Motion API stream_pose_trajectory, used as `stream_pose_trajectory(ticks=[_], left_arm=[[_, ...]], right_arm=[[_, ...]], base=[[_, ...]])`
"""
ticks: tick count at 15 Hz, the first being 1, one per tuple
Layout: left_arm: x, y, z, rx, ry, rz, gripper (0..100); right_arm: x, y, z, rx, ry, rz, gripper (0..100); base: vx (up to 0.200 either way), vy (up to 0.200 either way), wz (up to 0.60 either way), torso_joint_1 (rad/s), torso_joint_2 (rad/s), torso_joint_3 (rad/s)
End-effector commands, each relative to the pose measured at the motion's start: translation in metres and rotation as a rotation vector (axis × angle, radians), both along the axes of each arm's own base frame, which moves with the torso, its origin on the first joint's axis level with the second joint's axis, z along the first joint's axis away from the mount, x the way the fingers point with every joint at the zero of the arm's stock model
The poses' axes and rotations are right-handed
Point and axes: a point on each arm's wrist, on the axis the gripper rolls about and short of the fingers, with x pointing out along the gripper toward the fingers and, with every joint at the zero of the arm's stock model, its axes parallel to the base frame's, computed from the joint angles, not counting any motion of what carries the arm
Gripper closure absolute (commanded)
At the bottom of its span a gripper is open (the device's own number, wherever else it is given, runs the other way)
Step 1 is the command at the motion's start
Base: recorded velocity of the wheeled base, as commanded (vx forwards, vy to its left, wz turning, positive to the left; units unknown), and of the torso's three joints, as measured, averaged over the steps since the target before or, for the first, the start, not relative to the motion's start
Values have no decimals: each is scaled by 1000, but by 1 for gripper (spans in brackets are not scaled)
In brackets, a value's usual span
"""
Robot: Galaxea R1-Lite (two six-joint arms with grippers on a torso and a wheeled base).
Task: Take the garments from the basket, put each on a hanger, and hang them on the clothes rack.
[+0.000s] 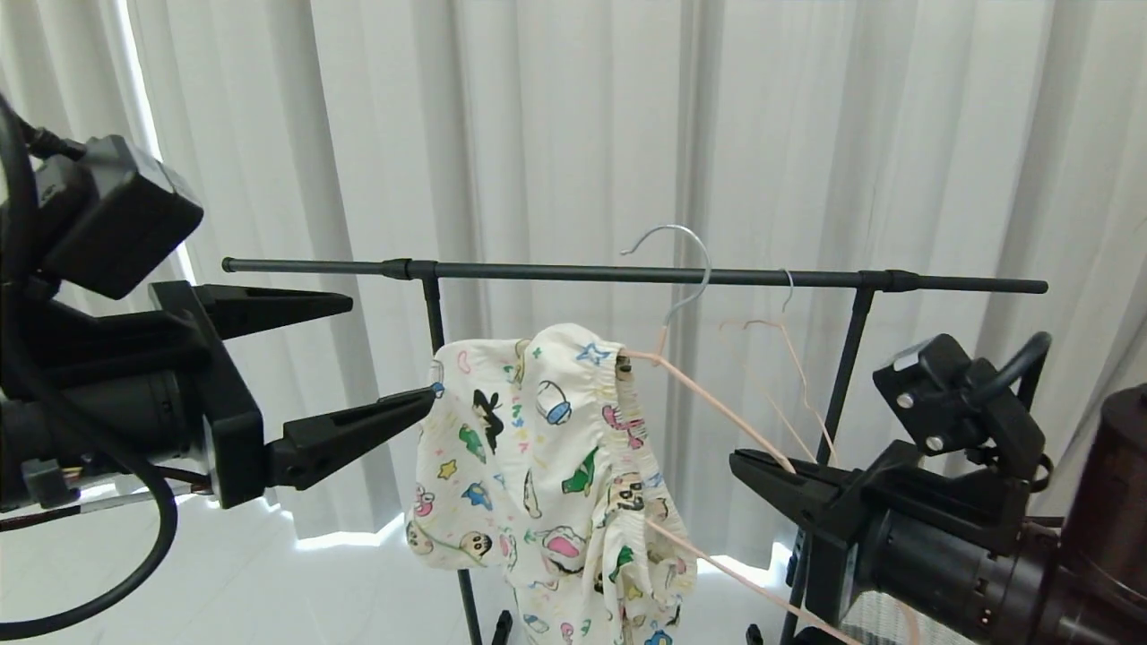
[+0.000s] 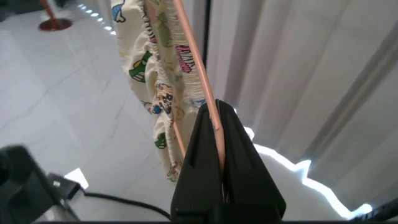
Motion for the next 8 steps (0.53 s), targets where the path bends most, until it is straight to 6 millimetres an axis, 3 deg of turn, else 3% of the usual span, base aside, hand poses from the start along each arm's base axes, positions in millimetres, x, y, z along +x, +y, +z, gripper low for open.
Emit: stream_pose_trajectory(ticks=[1, 6, 8], left_arm=[[-3, 6, -5, 8, -2, -39, 0], [-12, 3, -35, 48, 13, -335, 0], [-12, 1, -44, 74, 21, -369, 0]], right_arm=[[-10, -15, 4, 5, -38, 62, 100], [-24, -19, -2, -14, -38, 205, 100], [-27, -17, -3, -25, -42, 231, 100]], base=[[0, 0, 0, 0, 0, 0], [0, 0, 0, 0, 0, 0], [0, 0, 0, 0, 0, 0]])
